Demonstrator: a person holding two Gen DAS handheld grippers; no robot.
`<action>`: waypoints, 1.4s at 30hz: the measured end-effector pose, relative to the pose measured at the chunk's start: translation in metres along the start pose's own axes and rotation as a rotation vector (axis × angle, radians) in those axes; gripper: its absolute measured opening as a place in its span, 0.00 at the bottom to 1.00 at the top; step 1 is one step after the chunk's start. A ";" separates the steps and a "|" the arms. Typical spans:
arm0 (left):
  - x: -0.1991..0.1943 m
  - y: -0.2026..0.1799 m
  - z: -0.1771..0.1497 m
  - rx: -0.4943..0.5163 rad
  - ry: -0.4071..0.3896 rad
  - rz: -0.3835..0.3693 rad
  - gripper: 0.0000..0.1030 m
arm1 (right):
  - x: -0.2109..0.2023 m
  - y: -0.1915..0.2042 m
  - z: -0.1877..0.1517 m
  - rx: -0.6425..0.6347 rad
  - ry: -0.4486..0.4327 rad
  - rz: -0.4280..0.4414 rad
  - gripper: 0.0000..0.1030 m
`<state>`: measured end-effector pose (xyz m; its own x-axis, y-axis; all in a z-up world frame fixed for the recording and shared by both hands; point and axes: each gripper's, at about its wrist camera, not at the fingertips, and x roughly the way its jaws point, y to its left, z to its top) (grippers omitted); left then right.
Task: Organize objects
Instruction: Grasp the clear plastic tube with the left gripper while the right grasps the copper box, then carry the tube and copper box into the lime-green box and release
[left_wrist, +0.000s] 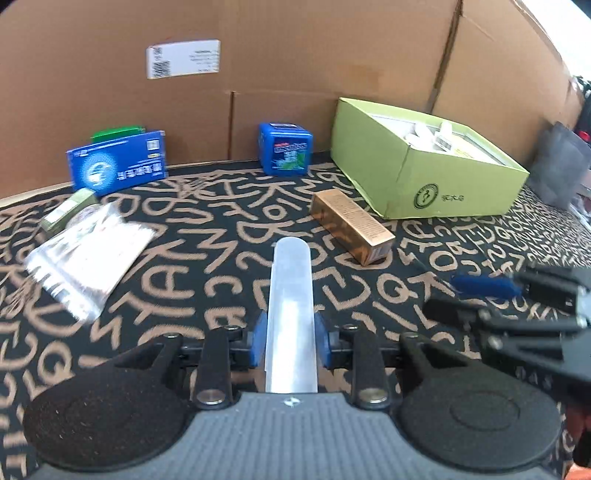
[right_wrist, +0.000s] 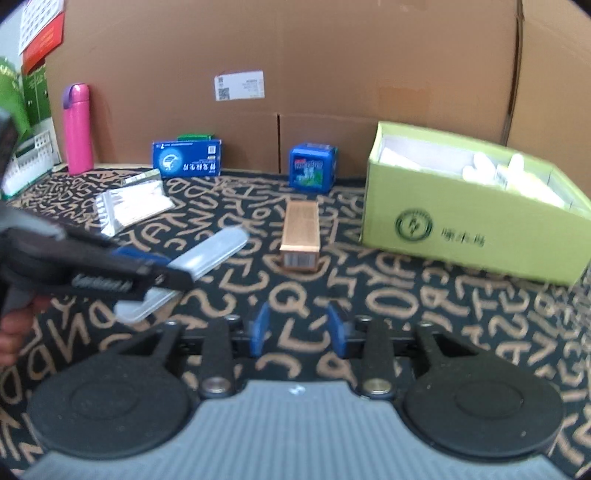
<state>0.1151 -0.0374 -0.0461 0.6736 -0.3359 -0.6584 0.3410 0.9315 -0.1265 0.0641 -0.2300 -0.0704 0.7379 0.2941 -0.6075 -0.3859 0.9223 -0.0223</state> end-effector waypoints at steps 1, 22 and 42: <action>-0.002 -0.001 -0.002 -0.006 -0.004 0.007 0.34 | 0.003 -0.001 0.004 0.000 -0.006 -0.004 0.45; 0.000 -0.013 -0.002 -0.009 -0.012 0.042 0.35 | 0.012 -0.009 -0.014 -0.026 0.056 0.048 0.32; 0.008 -0.024 -0.001 0.027 -0.028 0.090 0.28 | 0.029 -0.014 -0.005 0.060 0.031 0.044 0.29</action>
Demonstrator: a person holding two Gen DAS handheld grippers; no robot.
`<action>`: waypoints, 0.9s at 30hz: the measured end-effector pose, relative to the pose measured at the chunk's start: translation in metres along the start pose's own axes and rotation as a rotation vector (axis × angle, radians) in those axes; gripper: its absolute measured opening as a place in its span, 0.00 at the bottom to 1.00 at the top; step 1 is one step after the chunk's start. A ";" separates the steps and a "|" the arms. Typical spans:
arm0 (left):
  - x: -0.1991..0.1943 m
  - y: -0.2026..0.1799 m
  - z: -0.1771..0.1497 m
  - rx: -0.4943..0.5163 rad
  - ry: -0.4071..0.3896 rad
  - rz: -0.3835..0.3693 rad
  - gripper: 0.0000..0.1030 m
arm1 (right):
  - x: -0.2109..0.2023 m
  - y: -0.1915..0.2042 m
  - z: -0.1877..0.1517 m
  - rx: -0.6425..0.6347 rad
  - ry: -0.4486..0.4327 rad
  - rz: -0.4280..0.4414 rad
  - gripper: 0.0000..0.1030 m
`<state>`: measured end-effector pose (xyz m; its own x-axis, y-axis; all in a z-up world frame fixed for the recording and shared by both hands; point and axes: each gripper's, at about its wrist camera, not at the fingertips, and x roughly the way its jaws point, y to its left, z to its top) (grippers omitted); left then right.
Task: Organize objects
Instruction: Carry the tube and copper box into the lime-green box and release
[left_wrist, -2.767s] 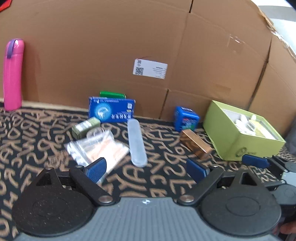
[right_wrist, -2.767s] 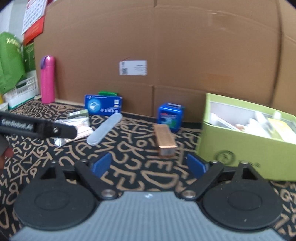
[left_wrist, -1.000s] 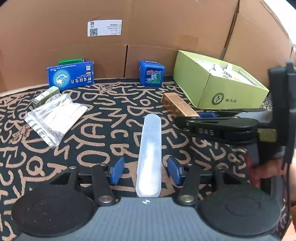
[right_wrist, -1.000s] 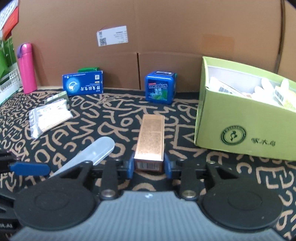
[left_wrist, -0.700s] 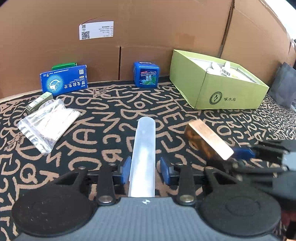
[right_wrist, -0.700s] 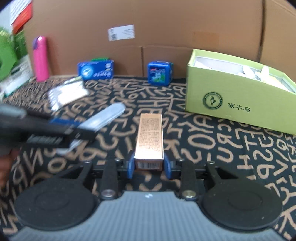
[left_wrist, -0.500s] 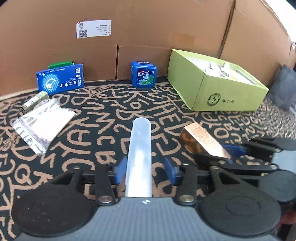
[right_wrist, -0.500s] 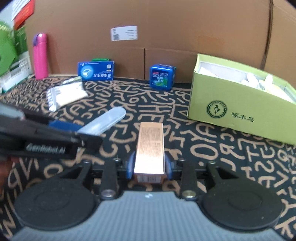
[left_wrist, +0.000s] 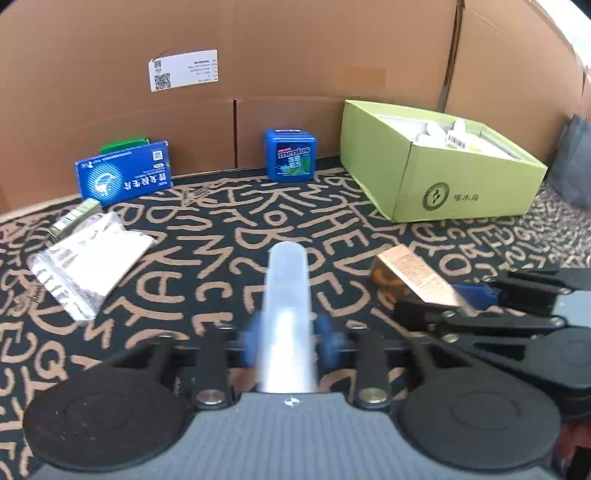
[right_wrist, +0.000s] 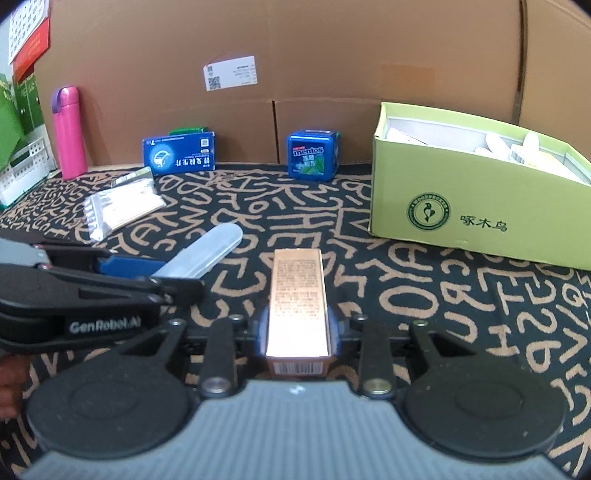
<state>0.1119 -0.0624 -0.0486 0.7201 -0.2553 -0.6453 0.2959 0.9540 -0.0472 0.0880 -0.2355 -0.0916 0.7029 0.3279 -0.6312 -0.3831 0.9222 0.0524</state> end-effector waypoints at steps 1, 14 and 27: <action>-0.002 0.001 0.000 -0.010 0.006 -0.013 0.28 | -0.003 -0.001 -0.001 0.008 -0.004 0.003 0.29; -0.053 -0.045 0.045 0.009 -0.091 -0.251 0.28 | -0.071 -0.035 0.011 0.003 -0.133 -0.033 0.29; -0.024 -0.109 0.163 0.025 -0.221 -0.361 0.28 | -0.101 -0.106 0.085 0.014 -0.326 -0.213 0.29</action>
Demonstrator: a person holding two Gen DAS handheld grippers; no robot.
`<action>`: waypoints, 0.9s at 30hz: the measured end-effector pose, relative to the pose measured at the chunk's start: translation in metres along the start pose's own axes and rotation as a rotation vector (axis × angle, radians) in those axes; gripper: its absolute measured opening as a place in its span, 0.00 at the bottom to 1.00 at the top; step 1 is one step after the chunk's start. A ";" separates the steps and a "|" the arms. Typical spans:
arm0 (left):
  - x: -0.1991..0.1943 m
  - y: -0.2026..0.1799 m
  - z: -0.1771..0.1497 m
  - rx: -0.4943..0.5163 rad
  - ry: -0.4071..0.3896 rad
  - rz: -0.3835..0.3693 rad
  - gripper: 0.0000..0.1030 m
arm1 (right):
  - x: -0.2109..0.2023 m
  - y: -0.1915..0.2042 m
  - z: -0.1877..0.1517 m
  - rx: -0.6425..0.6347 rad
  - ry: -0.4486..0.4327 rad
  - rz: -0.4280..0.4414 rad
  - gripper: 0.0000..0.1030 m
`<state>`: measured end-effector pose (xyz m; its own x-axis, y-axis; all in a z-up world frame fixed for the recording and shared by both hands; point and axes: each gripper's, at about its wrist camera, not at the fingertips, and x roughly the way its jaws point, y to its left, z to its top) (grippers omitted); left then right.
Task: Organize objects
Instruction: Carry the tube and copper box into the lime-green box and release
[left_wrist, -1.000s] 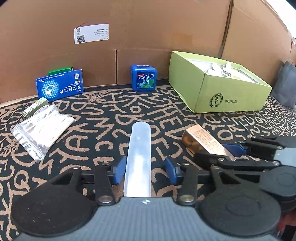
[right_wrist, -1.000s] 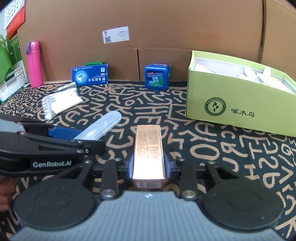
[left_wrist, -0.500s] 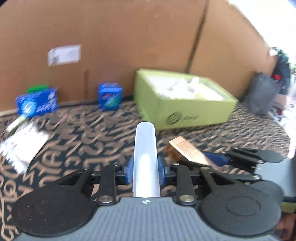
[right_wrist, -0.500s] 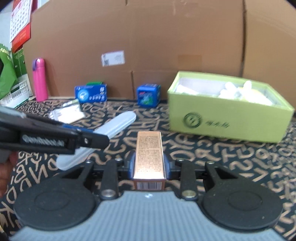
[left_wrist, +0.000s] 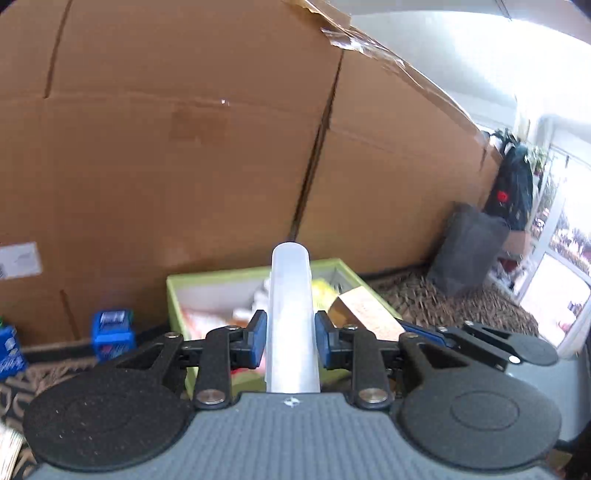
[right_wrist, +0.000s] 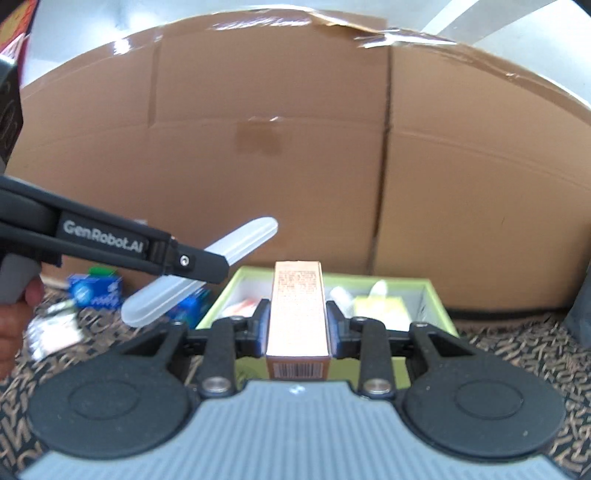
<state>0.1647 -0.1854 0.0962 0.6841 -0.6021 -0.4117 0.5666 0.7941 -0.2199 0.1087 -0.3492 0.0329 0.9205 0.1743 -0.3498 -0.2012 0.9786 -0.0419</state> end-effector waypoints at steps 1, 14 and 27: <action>0.010 0.001 0.004 -0.001 -0.003 -0.008 0.28 | 0.008 -0.004 0.004 -0.001 -0.003 -0.008 0.29; 0.105 0.035 0.005 -0.061 0.074 0.045 0.31 | 0.128 -0.041 -0.008 0.002 0.100 -0.029 0.29; 0.083 0.043 -0.017 -0.024 0.027 0.138 0.88 | 0.129 -0.047 -0.043 -0.008 0.078 -0.038 1.00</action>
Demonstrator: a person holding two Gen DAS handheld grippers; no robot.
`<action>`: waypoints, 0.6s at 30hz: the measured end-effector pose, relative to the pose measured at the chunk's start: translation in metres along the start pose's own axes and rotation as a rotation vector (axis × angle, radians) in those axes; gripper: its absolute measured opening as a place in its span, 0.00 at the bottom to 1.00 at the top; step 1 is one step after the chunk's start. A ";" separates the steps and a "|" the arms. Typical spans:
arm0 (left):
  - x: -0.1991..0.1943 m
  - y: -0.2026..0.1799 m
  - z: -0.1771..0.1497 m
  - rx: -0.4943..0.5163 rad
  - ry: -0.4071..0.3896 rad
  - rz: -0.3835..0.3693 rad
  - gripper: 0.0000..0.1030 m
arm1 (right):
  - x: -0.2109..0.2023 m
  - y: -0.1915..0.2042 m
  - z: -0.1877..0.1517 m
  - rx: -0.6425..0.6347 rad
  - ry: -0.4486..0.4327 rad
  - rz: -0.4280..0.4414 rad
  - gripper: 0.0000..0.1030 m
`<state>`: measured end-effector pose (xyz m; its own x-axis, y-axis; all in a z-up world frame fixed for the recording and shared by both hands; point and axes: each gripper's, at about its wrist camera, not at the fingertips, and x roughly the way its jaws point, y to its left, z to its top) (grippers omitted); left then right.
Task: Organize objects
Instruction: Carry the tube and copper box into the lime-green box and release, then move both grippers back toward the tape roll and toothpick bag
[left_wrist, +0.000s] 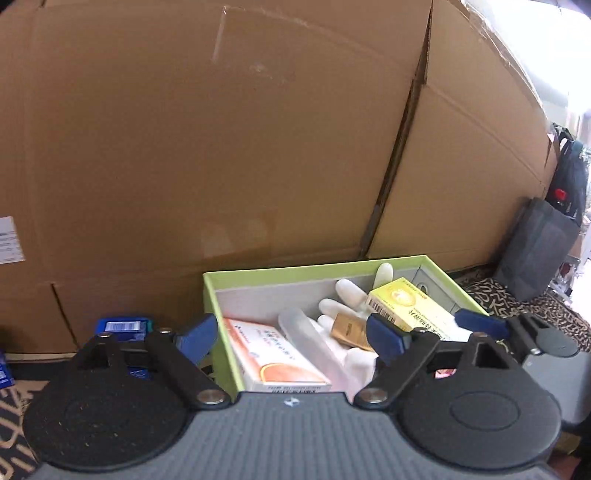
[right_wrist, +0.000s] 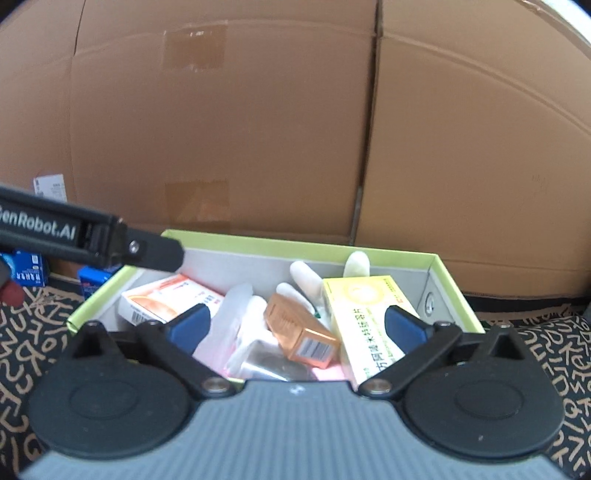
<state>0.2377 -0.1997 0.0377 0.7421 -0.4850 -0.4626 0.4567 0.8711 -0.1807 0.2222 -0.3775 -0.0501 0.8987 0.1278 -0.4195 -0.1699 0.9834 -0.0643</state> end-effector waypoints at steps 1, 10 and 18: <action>-0.002 0.001 0.003 0.002 -0.006 0.003 0.88 | -0.004 -0.001 0.001 0.007 -0.004 0.005 1.00; -0.059 -0.002 0.006 0.037 -0.044 0.033 0.88 | -0.068 0.011 0.013 0.033 -0.096 0.020 1.00; -0.129 0.017 -0.025 0.005 -0.060 0.080 0.88 | -0.104 0.039 0.004 0.045 -0.112 0.074 1.00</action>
<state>0.1376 -0.1208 0.0728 0.8041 -0.4180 -0.4228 0.3973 0.9068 -0.1409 0.1234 -0.3522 -0.0051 0.9242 0.2113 -0.3181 -0.2213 0.9752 0.0049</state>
